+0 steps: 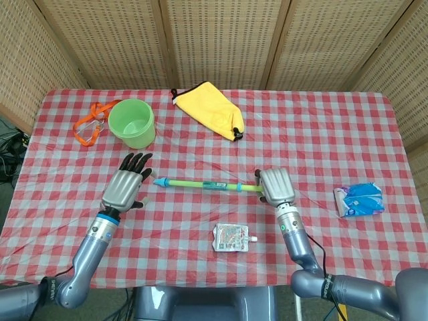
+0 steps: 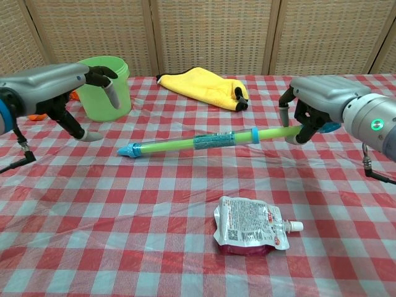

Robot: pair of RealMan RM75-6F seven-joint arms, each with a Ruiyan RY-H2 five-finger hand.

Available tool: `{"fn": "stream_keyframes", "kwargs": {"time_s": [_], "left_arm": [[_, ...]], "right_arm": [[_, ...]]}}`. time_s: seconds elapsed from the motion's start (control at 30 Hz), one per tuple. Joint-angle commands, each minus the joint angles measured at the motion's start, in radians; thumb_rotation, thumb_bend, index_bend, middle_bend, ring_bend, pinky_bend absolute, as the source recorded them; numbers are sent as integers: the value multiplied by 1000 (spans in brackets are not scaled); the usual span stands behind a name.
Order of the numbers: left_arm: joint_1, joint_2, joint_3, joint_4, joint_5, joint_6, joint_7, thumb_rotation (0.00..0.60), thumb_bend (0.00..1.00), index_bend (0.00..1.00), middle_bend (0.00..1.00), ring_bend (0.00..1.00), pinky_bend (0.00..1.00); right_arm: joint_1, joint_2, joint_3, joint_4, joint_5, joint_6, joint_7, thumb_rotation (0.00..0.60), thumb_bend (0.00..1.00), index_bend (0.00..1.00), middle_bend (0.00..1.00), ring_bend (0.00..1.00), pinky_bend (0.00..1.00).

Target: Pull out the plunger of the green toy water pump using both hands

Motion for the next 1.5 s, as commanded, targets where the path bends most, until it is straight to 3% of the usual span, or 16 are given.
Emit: {"fn": "stream_keyframes", "kwargs": {"time_s": [0.03,0.5,1.03,1.5], "left_arm": [[-40,-59,-14,48,-41,-7,3,600,242,352,0,0,0],[-155,-224,-44,213,-136,-12,23,600,242,363,0,0,0],[-227,-255,-50,269,-290,-52,80,600,242,373,0,0,0],[-292,-318,-33,359,-354,-71,101,600,242,372,0,0,0]], "right_arm": [[2,0,1,-7,8,6,-8,600,521,800,1000,975,687],[-2,12,-11,-44,24,30,-35,600,523,801,1000,975,689],[-5,32,-20,-71,38,36,-47,600,523,802,1000,975,689],[-3,42,-26,-82,49,32,-45,600,524,804,1000,975,689]]}}
